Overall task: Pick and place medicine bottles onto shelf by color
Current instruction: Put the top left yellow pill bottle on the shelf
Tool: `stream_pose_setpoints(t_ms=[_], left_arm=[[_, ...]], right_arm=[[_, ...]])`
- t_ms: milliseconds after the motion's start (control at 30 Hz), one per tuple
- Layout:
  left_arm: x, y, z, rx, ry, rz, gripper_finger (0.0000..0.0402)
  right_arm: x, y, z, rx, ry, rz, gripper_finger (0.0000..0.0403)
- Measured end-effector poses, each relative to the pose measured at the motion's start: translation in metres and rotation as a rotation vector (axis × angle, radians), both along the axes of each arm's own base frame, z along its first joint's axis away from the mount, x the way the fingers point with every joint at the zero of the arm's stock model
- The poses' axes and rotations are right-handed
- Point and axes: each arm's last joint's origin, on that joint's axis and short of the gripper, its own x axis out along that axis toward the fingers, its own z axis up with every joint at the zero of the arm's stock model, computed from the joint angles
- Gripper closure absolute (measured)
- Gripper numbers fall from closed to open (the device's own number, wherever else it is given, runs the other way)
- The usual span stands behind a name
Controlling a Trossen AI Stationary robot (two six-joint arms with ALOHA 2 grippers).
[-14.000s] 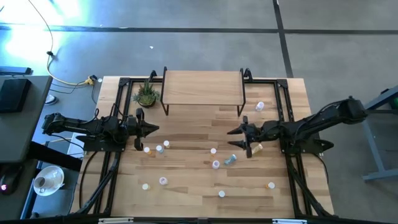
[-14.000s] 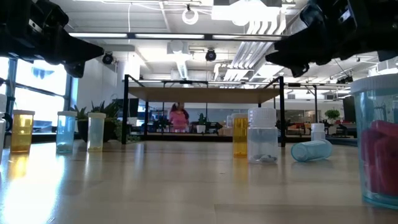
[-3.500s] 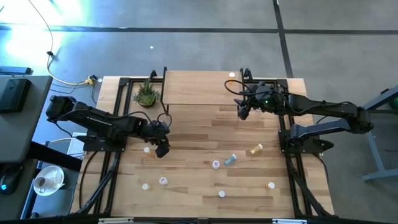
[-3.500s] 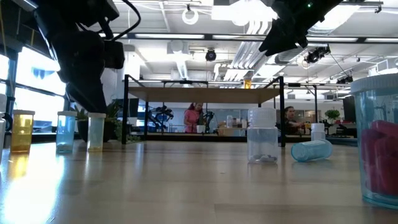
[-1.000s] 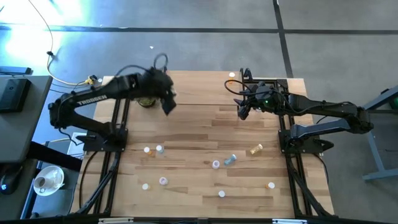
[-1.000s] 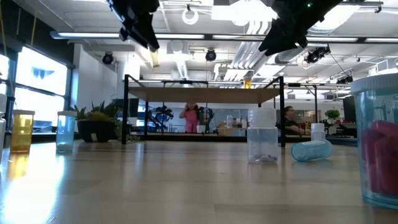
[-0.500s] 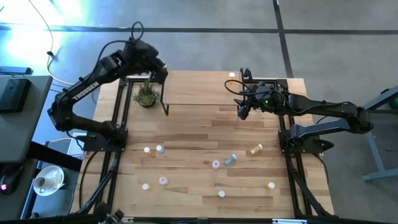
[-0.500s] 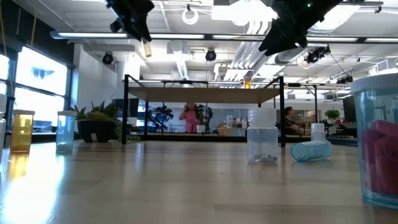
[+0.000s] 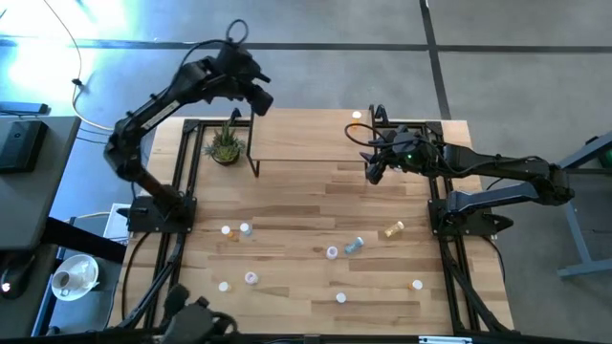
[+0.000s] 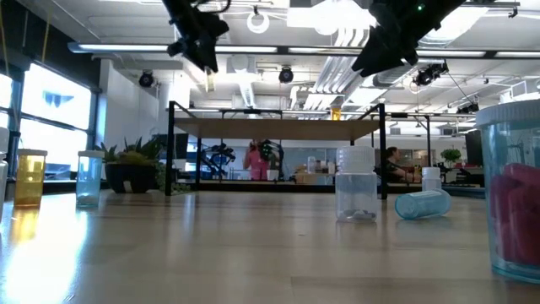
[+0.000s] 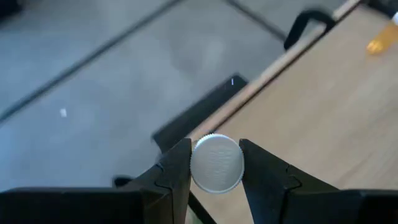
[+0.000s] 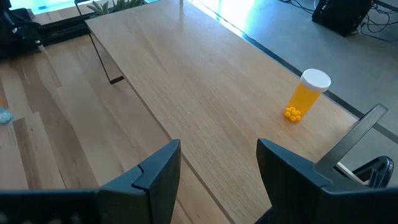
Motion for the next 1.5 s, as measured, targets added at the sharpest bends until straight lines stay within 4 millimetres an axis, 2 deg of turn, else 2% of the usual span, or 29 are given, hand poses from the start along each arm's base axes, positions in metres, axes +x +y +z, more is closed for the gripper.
stream_pose_setpoints(t_ms=[333, 833, 1300, 1500], left_arm=[[0.027, 0.022, -0.040, -0.209, -0.034, -0.105, 0.0289], [0.036, 0.033, -0.072, -0.323, 0.046, -0.098, 0.0289], [0.038, 0.032, -0.074, -0.331, 0.050, -0.106, 0.0288], [0.039, 0.031, -0.074, -0.333, 0.053, -0.109, 0.0269]], right_arm=[[-0.001, 0.000, -0.001, 0.003, 0.015, 0.000, 0.0201], [-0.001, 0.000, -0.002, 0.018, 0.012, -0.010, 0.0201], [-0.002, 0.000, -0.003, 0.021, 0.025, -0.009, 0.0201], [-0.002, 0.000, -0.003, 0.021, 0.025, -0.010, 0.0201]])
